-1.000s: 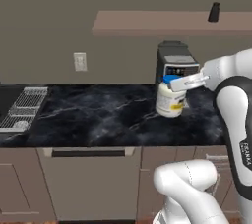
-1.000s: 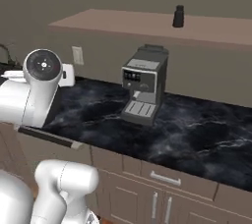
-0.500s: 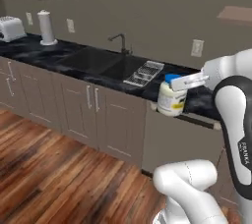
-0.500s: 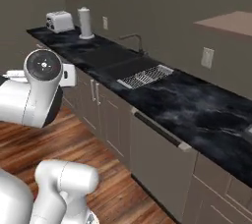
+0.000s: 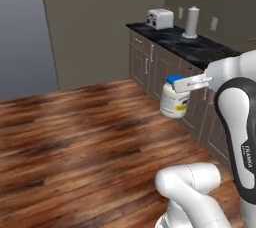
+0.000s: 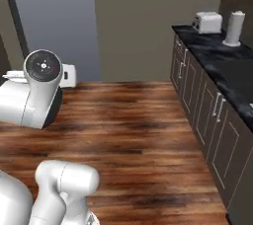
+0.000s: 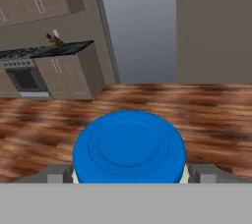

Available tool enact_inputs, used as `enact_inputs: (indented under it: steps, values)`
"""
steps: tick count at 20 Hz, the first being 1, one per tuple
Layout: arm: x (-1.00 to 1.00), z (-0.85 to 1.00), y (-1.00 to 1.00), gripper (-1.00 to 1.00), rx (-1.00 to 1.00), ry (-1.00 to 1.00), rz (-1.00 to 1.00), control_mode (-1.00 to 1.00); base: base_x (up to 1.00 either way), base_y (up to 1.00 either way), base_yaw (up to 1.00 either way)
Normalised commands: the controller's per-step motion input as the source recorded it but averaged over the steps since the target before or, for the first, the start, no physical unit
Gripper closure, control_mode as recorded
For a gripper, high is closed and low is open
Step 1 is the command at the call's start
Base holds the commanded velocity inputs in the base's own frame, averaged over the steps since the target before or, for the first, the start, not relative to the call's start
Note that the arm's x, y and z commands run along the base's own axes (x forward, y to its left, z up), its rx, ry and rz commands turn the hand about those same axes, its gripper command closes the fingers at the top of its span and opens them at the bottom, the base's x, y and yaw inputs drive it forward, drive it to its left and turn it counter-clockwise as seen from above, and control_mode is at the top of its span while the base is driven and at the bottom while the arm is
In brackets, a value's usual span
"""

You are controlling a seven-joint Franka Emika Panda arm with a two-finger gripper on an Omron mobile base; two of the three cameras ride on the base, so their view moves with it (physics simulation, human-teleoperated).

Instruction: Move the mayonnaise and shaker from the cabinet to the dining counter.

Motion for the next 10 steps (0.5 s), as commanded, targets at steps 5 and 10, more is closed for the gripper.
enact_inputs:
  steps: [5,10]
  values:
    - [0.0,0.0,0.0,1.0,0.0,0.0,0.0,1.0,-0.08,0.59,0.94]
    - [0.0,0.0,0.0,1.0,0.0,0.0,0.0,1.0,0.0,0.63,0.9]
